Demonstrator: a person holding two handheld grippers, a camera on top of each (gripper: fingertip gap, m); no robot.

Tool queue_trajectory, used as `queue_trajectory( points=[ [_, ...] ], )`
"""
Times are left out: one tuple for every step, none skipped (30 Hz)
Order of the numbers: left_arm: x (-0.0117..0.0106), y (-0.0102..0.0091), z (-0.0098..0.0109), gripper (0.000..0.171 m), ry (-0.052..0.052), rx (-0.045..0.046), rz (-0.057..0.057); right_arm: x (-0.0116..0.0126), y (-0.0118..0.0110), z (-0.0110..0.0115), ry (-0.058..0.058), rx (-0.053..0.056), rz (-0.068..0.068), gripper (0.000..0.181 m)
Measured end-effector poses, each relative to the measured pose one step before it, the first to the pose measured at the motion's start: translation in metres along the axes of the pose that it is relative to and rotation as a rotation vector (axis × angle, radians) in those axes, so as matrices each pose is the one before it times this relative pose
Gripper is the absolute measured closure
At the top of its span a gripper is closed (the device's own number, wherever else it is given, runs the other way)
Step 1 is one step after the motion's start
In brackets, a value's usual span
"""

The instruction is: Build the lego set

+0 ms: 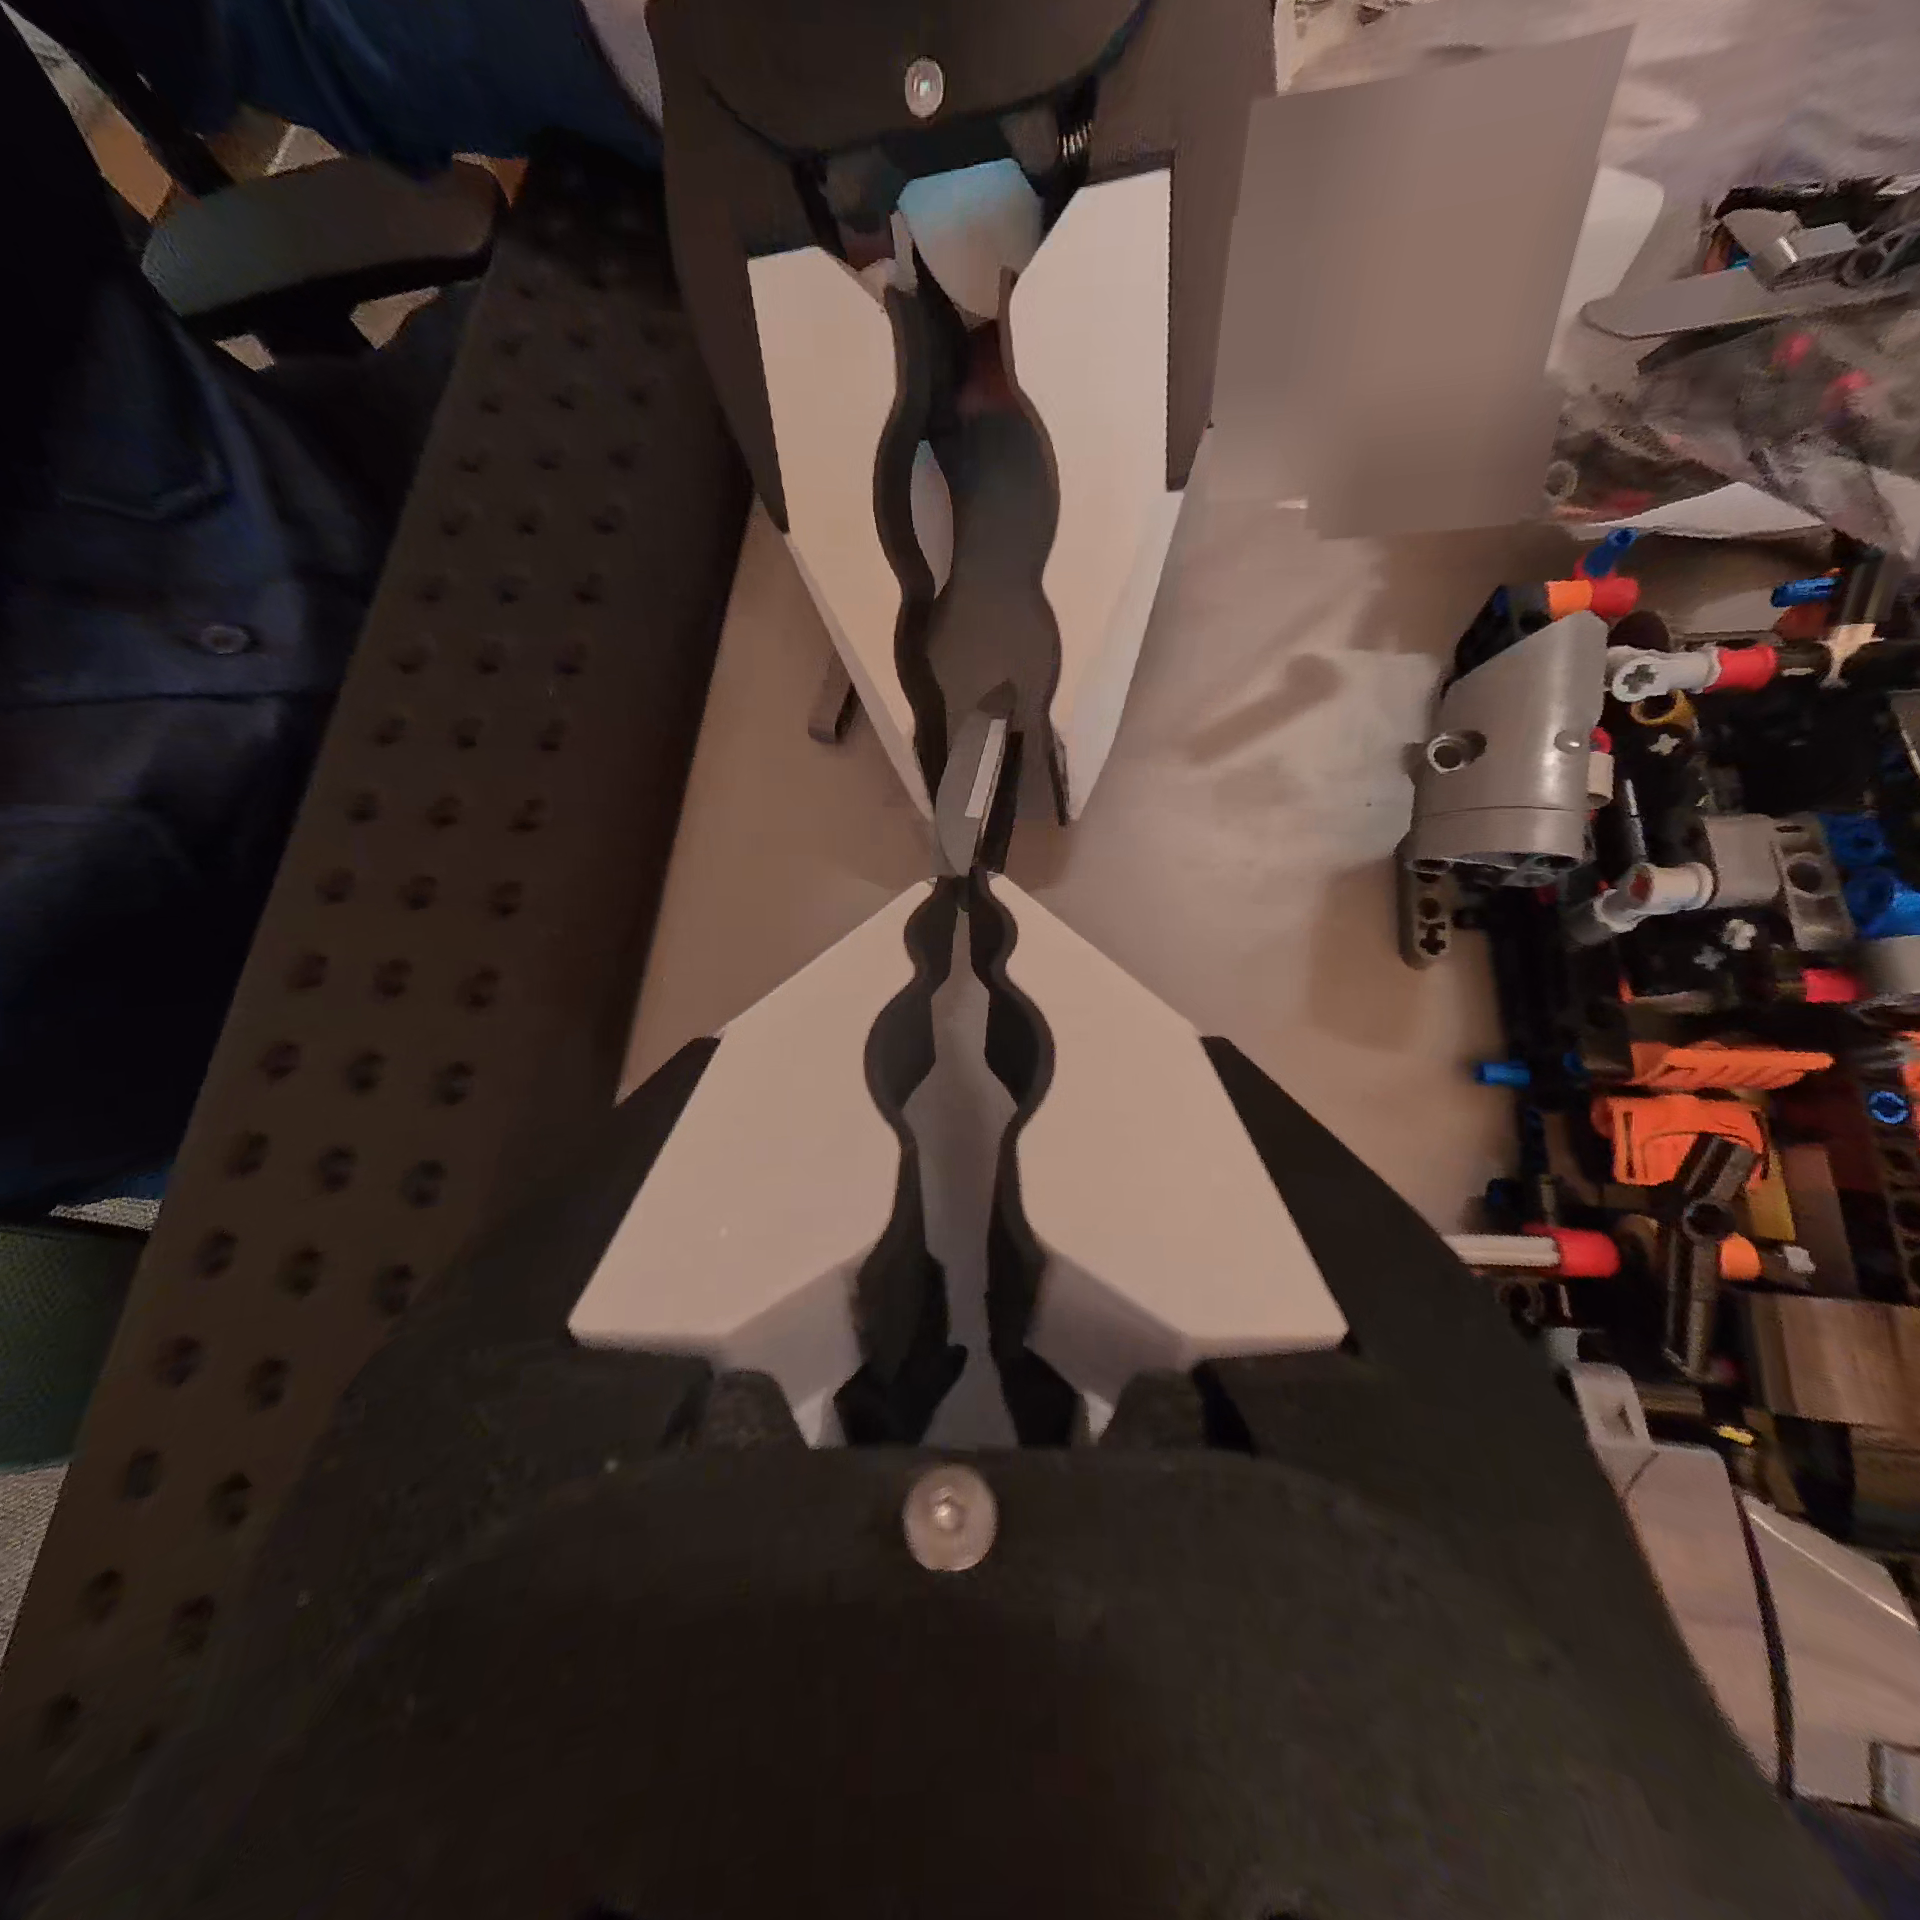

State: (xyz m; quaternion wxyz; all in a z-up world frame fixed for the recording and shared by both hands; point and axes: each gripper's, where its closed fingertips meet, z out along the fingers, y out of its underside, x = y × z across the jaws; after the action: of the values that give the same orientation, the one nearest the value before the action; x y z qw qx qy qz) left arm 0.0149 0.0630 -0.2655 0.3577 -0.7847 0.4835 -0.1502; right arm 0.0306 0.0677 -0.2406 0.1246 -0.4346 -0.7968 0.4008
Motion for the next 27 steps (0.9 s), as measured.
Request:
queue_trajectory(
  points=[
    [0.00216,0.00030,0.00052,0.156,0.0060,-0.00455,0.0131,-0.00132,-0.00014,0.00102,-0.0070,0.0001,-0.0010,0.181],
    [0.00238,-0.00041,0.00039,0.162,0.0060,-0.00398,0.0161,-0.00238,-0.00083,0.00127,-0.0095,0.0020,-0.0054,0.180],
    [0.00093,0.00175,0.00144,0.162,0.0022,-0.01493,0.0104,-0.00075,-0.00156,0.00103,0.0059,0.0047,-0.0131,0.180],
    [0.00052,0.00149,0.00132,0.162,0.0021,-0.01127,0.0010,0.00020,-0.00186,0.00066,0.0116,0.0049,-0.0137,0.180],
    [0.00129,0.00077,0.00101,0.162,0.0112,-0.00603,-0.0075,-0.00033,-0.00075,0.00049,0.0068,-0.0032,-0.0114,0.179],
    [0.00086,-0.00025,0.00060,0.162,0.0100,0.00118,-0.0096,-0.00065,-0.00001,0.00040,0.0088,-0.0086,-0.0180,0.179],
    [0.00006,0.00005,0.00002,0.162,0.0031,0.00039,-0.0048,0.00009,-0.00002,0.00001,0.0161,-0.0068,-0.0222,0.179],
    [-0.00015,0.00007,-0.00005,0.162,-0.0005,-0.00181,-0.0040,0.00059,0.00024,0.00010,0.0161,-0.0088,-0.0141,0.179],
    [-0.00027,0.00017,0.00001,0.162,-0.0030,-0.00526,-0.0022,0.00099,0.00039,-0.00003,0.0148,-0.0109,-0.0064,0.178],
    [-0.00015,-0.00020,0.00035,0.162,-0.0027,-0.00308,-0.0018,0.00116,0.00093,0.00030,0.0153,-0.0121,-0.0088,0.176],
    [0.00082,-0.00088,0.00071,0.162,0.0062,0.00241,-0.0049,-0.00015,0.00072,0.00130,0.0068,-0.0093,-0.0108,0.171],
    [0.00100,-0.00088,0.00082,0.162,0.0064,-0.00008,-0.0036,-0.00143,0.00056,0.00211,-0.0019,-0.0087,-0.0071,0.166],
    [0.00003,-0.00039,0.00060,0.162,-0.0036,-0.00362,0.0048,-0.00053,0.00114,0.00219,0.0036,-0.0147,-0.0066,0.166],
    [-0.00018,-0.00005,0.00018,0.162,-0.0032,-0.00574,0.0021,-0.00034,0.00093,0.00108,0.0078,-0.0136,-0.0136,0.168],
    [-0.00021,0.00009,0.00004,0.162,-0.0031,-0.00527,0.0007,-0.00009,-0.00011,-0.00006,0.0118,-0.0081,-0.0155,0.173],
    [-0.00084,0.00012,-0.00030,0.162,-0.0113,-0.00409,0.0045,0.00087,-0.00084,-0.00053,0.0198,-0.0071,-0.0158,0.173],
    [-0.00113,-0.00008,-0.00068,0.162,-0.0116,-0.00536,0.0017,0.00036,-0.00090,-0.00037,0.0140,-0.0069,-0.0110,0.173],
    [-0.00017,0.00005,-0.00084,0.162,-0.0066,-0.00633,0.0055,-0.00044,-0.00004,0.00013,0.0031,-0.0083,-0.0025,0.174],
    [0.00034,0.00048,-0.00017,0.162,-0.0027,-0.00585,0.0059,-0.00022,0.00114,0.00061,0.0020,-0.0093,-0.0046,0.174],
    [0.00035,0.00074,0.00032,0.162,-0.0001,-0.00436,-0.0002,-0.00001,0.00114,0.00092,0.0057,-0.0078,-0.0139,0.174],
    [0.00009,0.00085,0.00013,0.162,0.0035,-0.00388,-0.0062,-0.00034,0.00047,0.00082,0.0085,-0.0075,-0.0230,0.174],
    [0.00085,0.00039,-0.00019,0.162,0.0150,0.00171,-0.0180,-0.00021,-0.00002,0.00044,0.0108,-0.0082,-0.0246,0.174],
    [0.00016,0.00002,-0.00022,0.162,0.0171,0.00773,-0.0258,-0.00037,-0.00023,0.00020,0.0124,-0.0085,-0.0294,0.174],
    [0.00193,-0.00021,-0.00052,0.161,0.0313,0.01290,-0.0310,-0.00135,-0.00114,0.00004,0.0126,-0.0048,-0.0392,0.174],
    [0.00247,-0.00005,-0.00133,0.161,0.0352,0.01194,-0.0270,-0.00183,-0.00225,0.00025,0.0119,-0.0017,-0.0407,0.174],
    [0.00295,0.00035,-0.00106,0.161,0.0360,0.01148,-0.0139,-0.00169,-0.00208,0.00030,0.0113,-0.0029,-0.0364,0.174],
    [0.00216,0.00034,-0.00085,0.161,0.0312,0.01172,-0.0157,-0.00064,-0.00151,0.00033,0.0132,-0.0063,-0.0251,0.174]
  ],
)
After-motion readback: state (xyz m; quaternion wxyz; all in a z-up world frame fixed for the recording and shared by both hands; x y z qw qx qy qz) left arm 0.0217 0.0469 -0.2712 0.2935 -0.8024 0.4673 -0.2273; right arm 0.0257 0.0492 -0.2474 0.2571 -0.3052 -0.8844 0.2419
